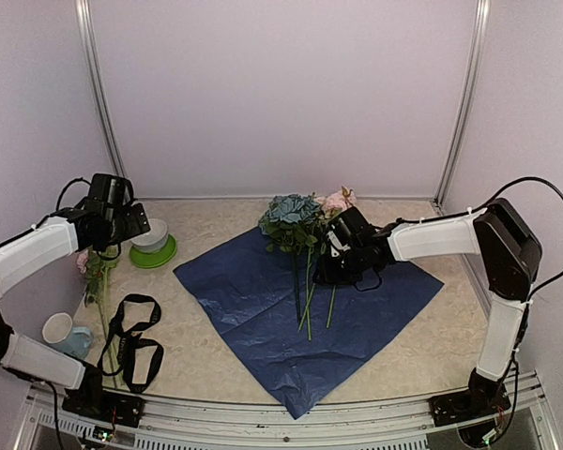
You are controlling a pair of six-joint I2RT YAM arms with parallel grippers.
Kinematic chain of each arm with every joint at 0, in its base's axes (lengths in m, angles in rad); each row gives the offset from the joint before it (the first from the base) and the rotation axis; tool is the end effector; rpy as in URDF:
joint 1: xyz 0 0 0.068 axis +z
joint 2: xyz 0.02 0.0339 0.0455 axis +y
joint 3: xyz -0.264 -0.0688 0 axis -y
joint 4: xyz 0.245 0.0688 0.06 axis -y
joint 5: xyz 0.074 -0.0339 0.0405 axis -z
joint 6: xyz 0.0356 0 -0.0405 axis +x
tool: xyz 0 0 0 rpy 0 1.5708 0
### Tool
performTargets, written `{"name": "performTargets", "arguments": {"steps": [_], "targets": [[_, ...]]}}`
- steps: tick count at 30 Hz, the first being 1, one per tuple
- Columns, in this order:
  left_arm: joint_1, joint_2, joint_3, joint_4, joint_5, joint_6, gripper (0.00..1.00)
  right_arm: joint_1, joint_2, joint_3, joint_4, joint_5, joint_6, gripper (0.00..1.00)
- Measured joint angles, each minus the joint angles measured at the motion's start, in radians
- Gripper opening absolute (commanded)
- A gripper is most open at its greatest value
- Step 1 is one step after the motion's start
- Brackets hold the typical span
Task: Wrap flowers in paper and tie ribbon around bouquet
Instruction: Place the fake flower on the flattened wrapping paper, then pick up the fake flower from the corner of the board.
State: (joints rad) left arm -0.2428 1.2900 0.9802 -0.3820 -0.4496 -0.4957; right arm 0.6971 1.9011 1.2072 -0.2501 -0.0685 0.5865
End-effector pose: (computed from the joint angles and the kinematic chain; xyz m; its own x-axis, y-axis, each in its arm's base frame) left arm 0.2756 -0.0523 0.2820 -0.4932 -0.3192 -0.8093 -0.3898 0.9127 -0.1224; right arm 0.3025 0.2565 0.1640 -0.8887 -0.0240 -0.4578 -0.2154 0.9034 0.3708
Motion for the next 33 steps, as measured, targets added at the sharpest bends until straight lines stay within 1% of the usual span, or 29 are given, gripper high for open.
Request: {"name": "performTargets", "arguments": {"steps": [3,6,7,8,9,10,11,13,17,19,22,26,27,28,29,30,31,32,33], "targets": [[0.115,0.025,-0.047,-0.045,0.04,-0.008,0.99,0.0,-0.012,0.026,-0.056,0.039,-0.036,0.57],[0.204,0.073,-0.055,-0.069,0.085,-0.009,0.98,0.0,-0.024,0.046,-0.089,0.071,-0.066,0.6],[0.225,0.094,-0.056,-0.072,0.095,-0.006,0.94,0.0,-0.031,0.046,-0.097,0.079,-0.077,0.6],[0.243,0.114,-0.056,-0.076,0.101,-0.001,0.88,0.0,-0.038,0.046,-0.105,0.087,-0.082,0.6],[0.257,0.135,-0.057,-0.077,0.109,0.007,0.8,0.0,-0.045,0.045,-0.108,0.094,-0.09,0.6],[0.265,0.153,-0.057,-0.079,0.116,0.015,0.7,0.0,-0.05,0.044,-0.109,0.098,-0.097,0.6],[0.273,0.174,-0.056,-0.081,0.124,0.024,0.63,0.0,-0.058,0.04,-0.108,0.102,-0.106,0.6],[0.286,0.22,-0.056,-0.087,0.131,0.051,0.57,0.0,-0.076,0.029,-0.106,0.108,-0.127,0.6],[0.315,0.282,-0.055,-0.109,0.122,0.104,0.52,0.0,-0.105,0.008,-0.104,0.119,-0.163,0.61],[0.33,0.307,-0.043,-0.132,0.101,0.122,0.52,0.0,-0.112,-0.001,-0.103,0.131,-0.178,0.61],[0.342,0.364,-0.024,-0.155,0.074,0.152,0.48,0.0,-0.117,-0.014,-0.102,0.145,-0.194,0.61],[0.345,0.436,-0.018,-0.177,0.093,0.172,0.48,0.0,-0.119,-0.023,-0.101,0.16,-0.207,0.61],[0.345,0.435,-0.013,-0.169,0.112,0.177,0.46,0.0,-0.119,-0.023,-0.101,0.163,-0.209,0.61],[0.344,0.439,-0.013,-0.164,0.12,0.18,0.41,0.0,-0.119,-0.023,-0.1,0.165,-0.211,0.61],[0.343,0.441,-0.011,-0.164,0.122,0.182,0.32,0.0,-0.119,-0.023,-0.1,0.167,-0.212,0.61],[0.344,0.445,-0.008,-0.164,0.128,0.19,0.19,0.0,-0.119,-0.023,-0.102,0.171,-0.214,0.61],[0.344,0.45,-0.005,-0.163,0.128,0.188,0.02,0.0,-0.119,-0.023,-0.101,0.176,-0.216,0.61],[0.344,0.455,-0.002,-0.161,0.128,0.192,0.0,0.0,-0.119,-0.023,-0.101,0.181,-0.218,0.61],[0.344,0.459,-0.001,-0.157,0.128,0.193,0.0,0.0,-0.12,-0.023,-0.102,0.184,-0.219,0.61]]}}
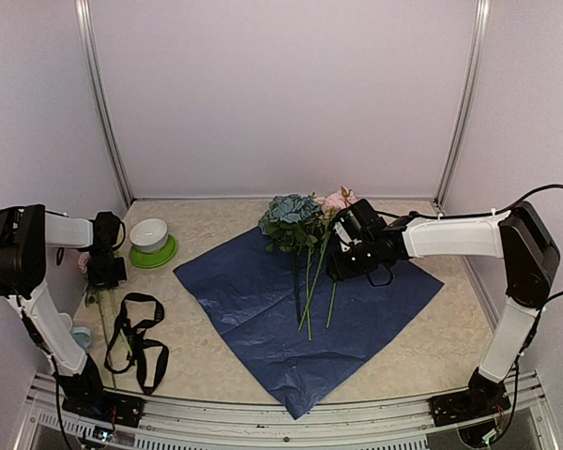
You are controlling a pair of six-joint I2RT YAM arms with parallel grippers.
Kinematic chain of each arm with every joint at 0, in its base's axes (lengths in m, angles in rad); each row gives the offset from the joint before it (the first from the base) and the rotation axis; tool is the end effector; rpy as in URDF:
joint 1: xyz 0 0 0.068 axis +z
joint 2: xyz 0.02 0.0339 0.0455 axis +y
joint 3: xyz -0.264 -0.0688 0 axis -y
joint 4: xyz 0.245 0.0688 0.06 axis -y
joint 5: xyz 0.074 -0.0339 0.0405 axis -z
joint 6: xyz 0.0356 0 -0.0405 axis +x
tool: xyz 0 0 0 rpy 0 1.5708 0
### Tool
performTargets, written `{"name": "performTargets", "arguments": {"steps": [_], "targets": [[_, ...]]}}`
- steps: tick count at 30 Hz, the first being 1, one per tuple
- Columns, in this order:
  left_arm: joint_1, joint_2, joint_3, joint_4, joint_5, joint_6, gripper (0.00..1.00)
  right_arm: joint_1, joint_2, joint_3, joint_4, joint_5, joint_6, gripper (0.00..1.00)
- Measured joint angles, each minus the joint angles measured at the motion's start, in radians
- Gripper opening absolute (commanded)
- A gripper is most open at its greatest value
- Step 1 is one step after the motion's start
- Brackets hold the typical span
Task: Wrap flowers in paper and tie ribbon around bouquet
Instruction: Pick up the fake flower from the corner of the board, then pass from the left arm to the right
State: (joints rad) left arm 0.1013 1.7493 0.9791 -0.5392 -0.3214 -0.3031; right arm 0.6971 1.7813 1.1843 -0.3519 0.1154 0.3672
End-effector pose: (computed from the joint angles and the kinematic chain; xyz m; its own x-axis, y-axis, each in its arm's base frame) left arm 0.3096 0.0428 0.1417 -0.8644 -0.3725 -0.3377 -0.4560 0.8639 0.2141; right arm 0.2903 0.2378 0.1947 -0.7921 -0.1981 -0.5773 -0.3235 0.9384 0.1218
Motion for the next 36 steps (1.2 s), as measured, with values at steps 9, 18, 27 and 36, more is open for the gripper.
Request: {"name": "performTargets", "arguments": {"steps": [9,18,27,36], "targets": [[-0.006,-0.117,-0.004,-0.011,-0.01,-0.012,0.0,0.0,-0.008,0.0,-0.006,0.009,-0.003,0.61],[-0.307,-0.561,0.001,0.126,-0.371,0.045,0.0,0.0,-0.033,0.005,-0.02,0.009,-0.008,0.61],[-0.66,-0.835,-0.145,0.646,-0.851,0.544,0.0,0.011,-0.063,0.029,-0.02,0.01,-0.01,0.61],[-0.75,-0.821,-0.013,0.665,-0.747,0.578,0.0,0.068,-0.071,0.063,0.001,-0.01,-0.062,0.61]]}}
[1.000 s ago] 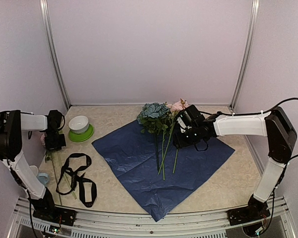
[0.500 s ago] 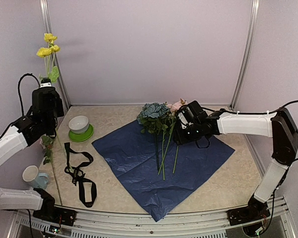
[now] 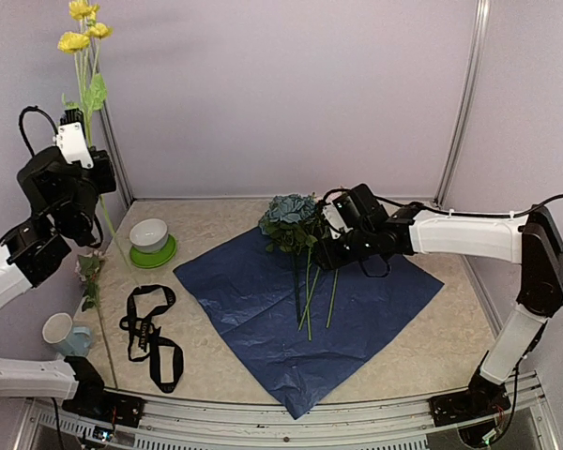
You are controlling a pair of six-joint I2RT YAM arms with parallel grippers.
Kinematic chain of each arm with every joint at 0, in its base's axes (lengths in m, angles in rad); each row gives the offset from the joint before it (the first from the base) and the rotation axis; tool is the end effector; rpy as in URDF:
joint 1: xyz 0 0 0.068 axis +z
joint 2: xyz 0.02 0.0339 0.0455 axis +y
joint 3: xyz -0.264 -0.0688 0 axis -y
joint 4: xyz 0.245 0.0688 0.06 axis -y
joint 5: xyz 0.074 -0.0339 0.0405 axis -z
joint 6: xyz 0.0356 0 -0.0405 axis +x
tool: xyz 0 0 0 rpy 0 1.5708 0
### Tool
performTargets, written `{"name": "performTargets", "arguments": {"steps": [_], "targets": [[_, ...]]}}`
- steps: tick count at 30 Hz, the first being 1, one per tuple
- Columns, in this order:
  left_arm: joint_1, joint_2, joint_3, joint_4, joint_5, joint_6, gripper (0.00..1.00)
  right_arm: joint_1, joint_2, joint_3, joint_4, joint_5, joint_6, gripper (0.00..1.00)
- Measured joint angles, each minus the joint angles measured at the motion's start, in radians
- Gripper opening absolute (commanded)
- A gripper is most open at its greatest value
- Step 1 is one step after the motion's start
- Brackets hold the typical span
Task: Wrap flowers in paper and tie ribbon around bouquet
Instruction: Pass from the left arm to the right
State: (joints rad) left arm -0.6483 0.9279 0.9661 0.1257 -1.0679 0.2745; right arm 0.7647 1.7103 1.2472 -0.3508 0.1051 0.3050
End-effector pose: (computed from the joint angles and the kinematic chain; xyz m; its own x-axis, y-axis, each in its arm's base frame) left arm 0.1736 -0.0924 0.4090 0.0173 0.1508 -0.9884 -0.4184 0.8989 0.1298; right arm 0.2752 0.2589 0.2396 -0.6915 -0.2496 -0.6779 -0.4496 0.8832 0.1335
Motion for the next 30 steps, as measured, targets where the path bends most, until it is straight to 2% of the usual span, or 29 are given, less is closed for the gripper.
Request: {"name": "performTargets", "arguments": {"steps": [5,6,7,10,13,18,19,21,22,24,25,26,27,29,30], "targets": [[0.008,-0.03,0.068,0.0,0.491,-0.324,0.0,0.076,-0.036,0.008,0.133,-0.209,-0.092,0.62],[0.006,-0.008,0.067,0.027,0.609,-0.398,0.0,0.095,-0.04,0.017,0.164,-0.269,-0.109,0.65],[0.005,0.006,0.066,0.04,0.659,-0.431,0.0,0.116,-0.042,0.03,0.204,-0.334,-0.124,0.69],[-0.013,0.085,0.037,0.142,0.866,-0.566,0.0,0.162,-0.043,0.065,0.338,-0.501,-0.132,0.87],[-0.053,0.166,0.007,0.196,1.004,-0.649,0.0,0.185,-0.04,0.098,0.457,-0.622,-0.103,0.93],[-0.112,0.211,0.003,0.255,1.112,-0.719,0.0,0.183,0.005,0.18,0.575,-0.682,-0.043,0.88],[-0.119,0.211,0.003,0.272,1.121,-0.725,0.0,0.183,0.016,0.185,0.593,-0.69,-0.028,0.85],[-0.128,0.211,0.002,0.304,1.133,-0.739,0.0,0.182,0.04,0.185,0.622,-0.713,-0.001,0.71],[-0.13,0.211,-0.002,0.32,1.139,-0.745,0.0,0.182,0.051,0.185,0.632,-0.721,0.008,0.59],[-0.131,0.211,-0.011,0.344,1.144,-0.759,0.0,0.182,0.076,0.188,0.642,-0.733,0.029,0.14],[-0.132,0.211,-0.015,0.352,1.146,-0.764,0.0,0.182,0.086,0.19,0.64,-0.733,0.036,0.0],[-0.132,0.213,-0.019,0.356,1.147,-0.768,0.0,0.182,0.091,0.191,0.639,-0.73,0.046,0.0],[-0.132,0.217,-0.02,0.359,1.146,-0.768,0.05,0.182,0.093,0.192,0.637,-0.721,0.053,0.0],[-0.131,0.223,-0.021,0.36,1.126,-0.768,0.67,0.184,0.092,0.191,0.632,-0.711,0.072,0.0],[-0.131,0.224,-0.021,0.354,1.109,-0.766,0.88,0.185,0.092,0.189,0.631,-0.7,0.089,0.0]]}}
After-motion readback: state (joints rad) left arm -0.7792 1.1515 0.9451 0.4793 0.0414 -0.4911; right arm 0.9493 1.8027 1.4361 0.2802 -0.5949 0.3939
